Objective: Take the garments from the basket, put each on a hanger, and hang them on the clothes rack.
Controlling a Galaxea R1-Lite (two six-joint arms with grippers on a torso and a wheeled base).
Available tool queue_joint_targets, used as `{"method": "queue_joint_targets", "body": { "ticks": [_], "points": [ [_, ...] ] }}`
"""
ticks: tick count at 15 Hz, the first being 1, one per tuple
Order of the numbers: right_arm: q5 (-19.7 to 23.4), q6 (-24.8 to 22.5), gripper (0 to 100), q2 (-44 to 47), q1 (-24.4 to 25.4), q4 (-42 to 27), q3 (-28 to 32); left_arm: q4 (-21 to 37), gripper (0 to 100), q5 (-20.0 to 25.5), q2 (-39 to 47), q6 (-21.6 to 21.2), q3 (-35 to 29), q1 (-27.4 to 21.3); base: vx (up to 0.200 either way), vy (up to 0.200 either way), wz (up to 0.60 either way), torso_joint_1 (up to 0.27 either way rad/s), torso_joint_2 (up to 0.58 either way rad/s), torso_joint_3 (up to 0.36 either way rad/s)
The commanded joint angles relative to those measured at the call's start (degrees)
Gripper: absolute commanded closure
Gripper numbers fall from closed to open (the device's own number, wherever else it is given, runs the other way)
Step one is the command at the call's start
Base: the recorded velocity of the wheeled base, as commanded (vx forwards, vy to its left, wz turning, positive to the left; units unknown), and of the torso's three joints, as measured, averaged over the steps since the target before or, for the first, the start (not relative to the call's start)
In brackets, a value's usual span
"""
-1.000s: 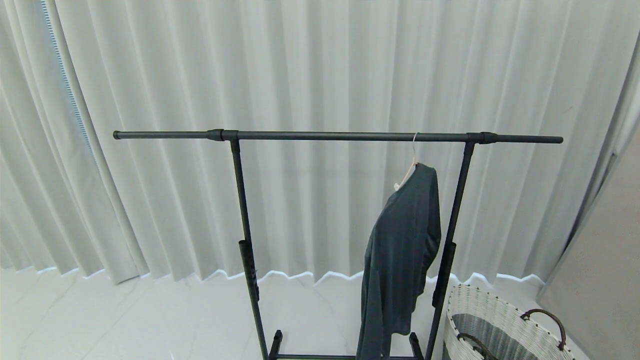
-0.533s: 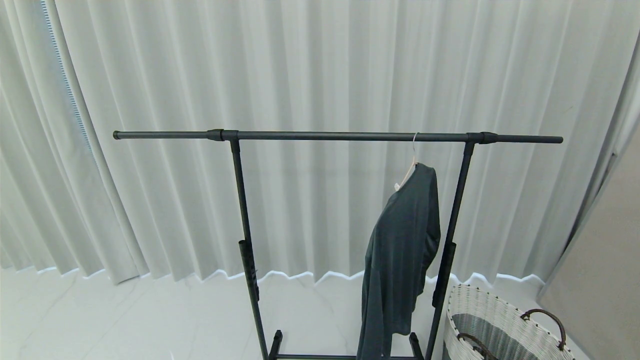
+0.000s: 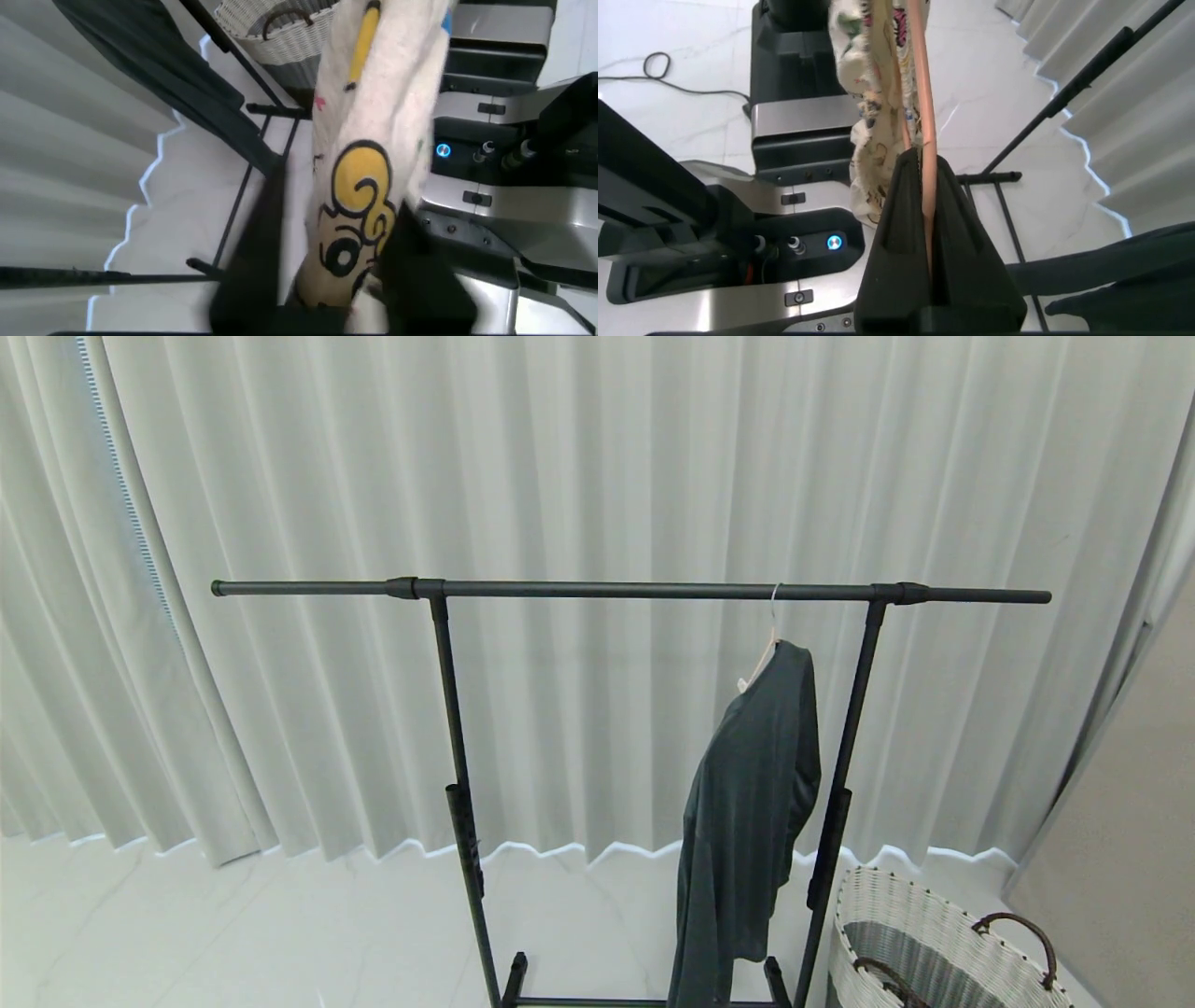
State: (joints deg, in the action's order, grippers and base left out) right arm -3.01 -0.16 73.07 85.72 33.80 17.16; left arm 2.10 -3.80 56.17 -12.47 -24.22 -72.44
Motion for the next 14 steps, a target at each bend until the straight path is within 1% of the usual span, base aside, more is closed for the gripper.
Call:
{"method": "queue_joint_targets", "body": {
  "ticks": [1,4,5,6,7,8,9,10,11,12,14],
  "points": [
    [-0.1,0.0,100,-0.1,0.0,0.1,0.0,0.0,100,0.0,0.1,0.1,0.1,0.0,0.0,0.0,0.0,0.0,0.0,0.0],
    [-0.2,0.0,100,0.0,-0.1,0.1,-0.2,0.0,100,-0.2,0.1,0.2,0.1,0.1,0.0,0.0,0.0,0.0,0.0,0.0],
    [-0.3,0.0,0,0.0,-0.1,0.1,-0.2,0.0,100,-0.2,0.1,0.1,0.2,0.5,0.0,0.0,0.0,0.0,0.0,0.0],
    [-1.1,-0.1,0,0.0,-0.1,0.1,-0.2,0.0,100,-0.4,0.0,0.1,0.2,0.9,0.0,0.0,0.0,0.0,0.0,0.0],
    [-3.3,0.0,0,0.1,-0.4,0.0,-0.3,0.0,100,-0.5,0.0,0.1,0.2,1.7,0.0,0.0,0.0,0.0,0.0,0.0],
    [-5.6,0.0,0,0.0,-1.3,0.0,-0.5,0.0,100,-1.5,-0.3,0.0,0.3,2.7,0.0,0.0,0.0,0.0,0.0,0.0],
    [-7.3,0.0,0,-0.2,-2.8,0.0,-0.5,0.0,100,-3.8,-0.4,-1.9,1.2,3.8,0.0,0.0,0.0,0.0,0.0,0.0],
    [-8.0,0.0,0,-0.5,-4.7,0.0,-0.6,-0.1,100,-6.3,-0.6,-4.7,2.3,5.2,0.0,0.0,0.0,0.0,0.0,0.0],
    [-8.2,0.0,0,-0.6,-7.1,-0.1,-0.7,-0.1,100,-7.8,-1.8,-6.5,3.4,6.7,0.0,0.0,0.0,0.0,0.0,0.0],
    [-8.2,0.0,0,-0.6,-9.7,0.0,-1.6,-0.1,100,-8.1,-3.7,-7.7,4.6,7.7,0.0,0.0,0.0,0.0,0.0,0.0],
    [-8.1,0.4,0,-0.6,-13.2,0.0,-3.4,-0.1,100,-9.5,-5.7,-7.7,5.3,9.2,0.0,0.0,0.0,0.0,0.0,0.0]
  ]
}}
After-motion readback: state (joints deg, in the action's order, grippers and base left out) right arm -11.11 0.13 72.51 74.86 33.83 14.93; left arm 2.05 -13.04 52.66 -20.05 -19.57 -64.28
